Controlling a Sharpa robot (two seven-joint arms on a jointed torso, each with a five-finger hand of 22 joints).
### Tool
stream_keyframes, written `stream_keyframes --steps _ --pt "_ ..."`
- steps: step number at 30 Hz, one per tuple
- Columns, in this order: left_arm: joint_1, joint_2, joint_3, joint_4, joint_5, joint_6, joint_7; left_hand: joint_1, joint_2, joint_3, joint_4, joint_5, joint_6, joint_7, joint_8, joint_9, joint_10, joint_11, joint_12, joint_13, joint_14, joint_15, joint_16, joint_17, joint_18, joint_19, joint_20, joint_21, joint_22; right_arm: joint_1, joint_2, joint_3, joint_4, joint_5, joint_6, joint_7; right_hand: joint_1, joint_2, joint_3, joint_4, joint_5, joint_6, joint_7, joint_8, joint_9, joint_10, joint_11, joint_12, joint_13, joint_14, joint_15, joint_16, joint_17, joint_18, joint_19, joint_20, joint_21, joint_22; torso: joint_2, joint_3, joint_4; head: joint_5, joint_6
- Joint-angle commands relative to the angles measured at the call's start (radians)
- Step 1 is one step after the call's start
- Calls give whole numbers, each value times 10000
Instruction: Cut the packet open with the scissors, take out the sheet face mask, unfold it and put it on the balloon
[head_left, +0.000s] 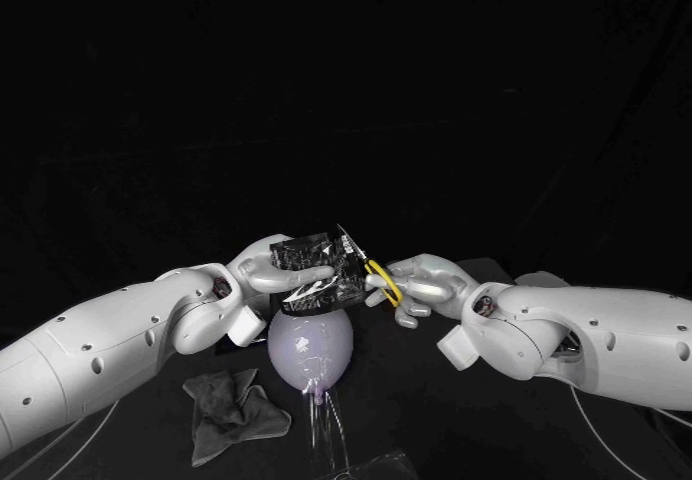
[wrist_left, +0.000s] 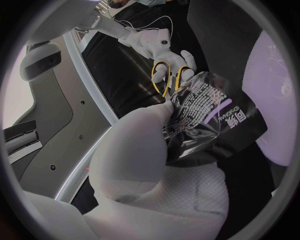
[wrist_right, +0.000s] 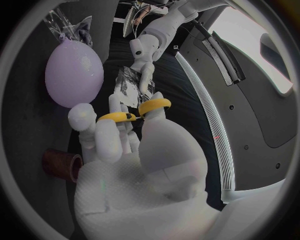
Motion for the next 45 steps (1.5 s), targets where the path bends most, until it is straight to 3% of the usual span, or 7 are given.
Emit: stream_keyframes --steps 1,6,15,20,21,25,45 --pt "-2 28 -1 60 -90 266 -3 3 129 11 -74 30 76 -23 39 953 61 -21 -51 -6 29 -39 63 11 188 5 -15 68 17 26 53 23 -14 263 -270 364 915 626 121 -485 -4 449 -286 157 38 765 -399 305 127 306 -230 156 500 -59 420 -178 478 269 4 -4 4 0 3" --pt "-2 28 -1 61 -97 226 -12 -1 131 14 -78 30 77 -22 41 957 65 -21 -51 -5 29 -39 62 15 188 3 -16 73 20 29 74 23 0 370 -588 372 3232 1188 2056 -1885 14 1195 -531 244 -82 1585 -765 436 164 781 -665 322 1376 -233 1044 -651 1209 665 5 -4 -1 -16 4" --pt "-2 22 -1 50 -90 163 -15 -7 136 17 -79 30 77 -20 43 961 68 -20 -52 -5 30 -39 62 18 187 1 -16 77 23 31 34 24 104 546 -1082 471 2039 998 4289 -3020 7 1651 -651 -182 -487 2198 -857 201 320 995 -740 197 1518 -290 1171 -770 1526 888 1 -1 -1 -33 17" --pt "-11 -18 -1 50 32 110 -6 -7 136 17 -79 30 77 -20 43 961 68 -20 -52 -5 30 -39 62 18 187 1 -16 77 23 31 -70 24 96 707 -1372 587 1057 124 6633 -2965 -80 1846 -682 -367 -514 2343 -886 69 737 1106 -725 154 1684 -305 1280 -865 1706 1009 3 -5 2 -47 39" --pt "-13 -31 -1 49 68 95 -4 -11 139 21 -82 30 76 -18 45 965 71 -20 -53 -5 30 -39 62 22 187 -1 -17 82 25 31 -94 23 87 730 -1400 598 -40 -645 9270 -2916 34 1992 -587 -333 -341 2485 -901 54 1100 1133 -871 127 1754 -358 1318 -753 1738 1027 3 -7 1 -52 43" --pt "-25 -118 0 57 372 3 6 -12 141 24 -85 31 76 -17 45 967 72 -20 -53 -5 30 -39 61 24 187 -2 -17 84 27 30 -216 22 21 802 -1469 628 -653 -1184 10597 -2923 48 1971 -676 -267 -130 2512 -912 29 1324 1146 -773 110 1794 -325 1347 -820 1760 1037 5 -8 -8 -64 36" --pt "-68 -1813 -24 1383 2363 -376 -51 -21 138 53 -123 31 57 -2 42 982 65 -13 -71 -8 18 -38 50 40 188 -13 -25 114 46 -249 -647 -12 -98 900 -1483 639 -1120 -1569 11592 -2863 -2 1893 -683 -144 212 2512 -905 -26 1581 1148 -791 70 1790 -320 1348 -828 1751 1029 -23 -22 29 95 -320"
